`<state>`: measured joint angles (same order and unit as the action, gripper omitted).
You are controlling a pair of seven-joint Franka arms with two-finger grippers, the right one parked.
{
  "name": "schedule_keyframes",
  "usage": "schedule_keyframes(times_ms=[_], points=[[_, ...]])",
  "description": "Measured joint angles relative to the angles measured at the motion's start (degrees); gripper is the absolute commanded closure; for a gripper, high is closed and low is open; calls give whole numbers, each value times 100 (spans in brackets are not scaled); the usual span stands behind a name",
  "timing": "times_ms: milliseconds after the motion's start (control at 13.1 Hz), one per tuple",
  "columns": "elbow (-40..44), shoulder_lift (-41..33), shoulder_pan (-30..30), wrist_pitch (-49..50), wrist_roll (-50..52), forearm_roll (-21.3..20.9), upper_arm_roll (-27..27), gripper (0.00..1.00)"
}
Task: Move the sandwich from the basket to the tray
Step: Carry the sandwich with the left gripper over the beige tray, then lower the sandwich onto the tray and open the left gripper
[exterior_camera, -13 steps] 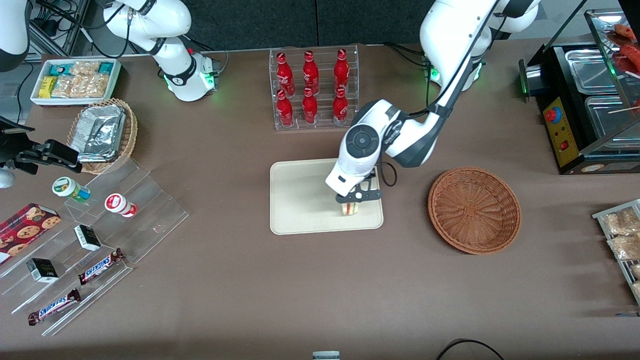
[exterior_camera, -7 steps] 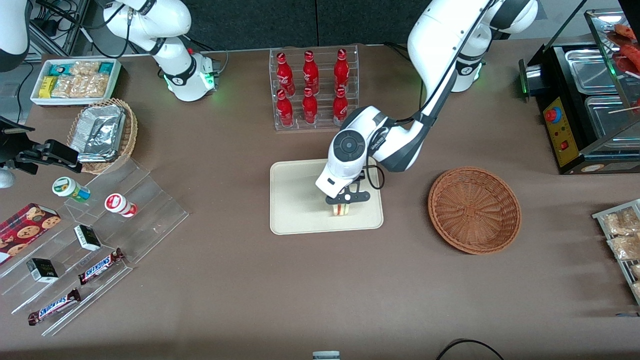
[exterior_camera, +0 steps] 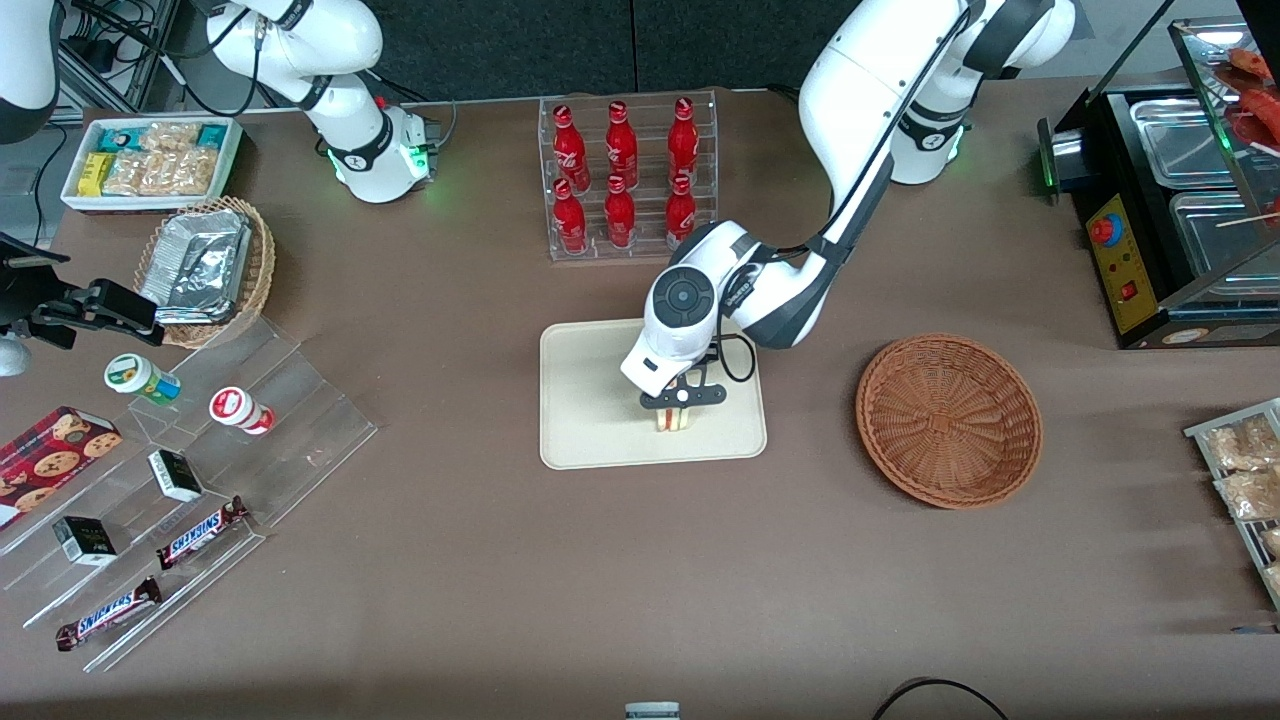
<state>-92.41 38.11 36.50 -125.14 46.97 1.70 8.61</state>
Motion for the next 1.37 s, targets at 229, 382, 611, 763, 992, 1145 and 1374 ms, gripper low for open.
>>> schedule_keyframes(times_ms=[229, 382, 611, 763, 992, 1145, 1374], points=[[3, 26, 1, 0, 16, -90, -3, 0], [27, 31, 1, 0, 22, -105, -4, 0], [153, 33, 1, -1, 23, -108, -35, 0], [293, 32, -2, 41, 23, -110, -65, 0], [719, 15, -19, 659, 23, -111, -94, 0], [928, -52, -105, 1070, 23, -144, -127, 0], [982, -303, -353, 1727, -334, -169, -143, 0]])
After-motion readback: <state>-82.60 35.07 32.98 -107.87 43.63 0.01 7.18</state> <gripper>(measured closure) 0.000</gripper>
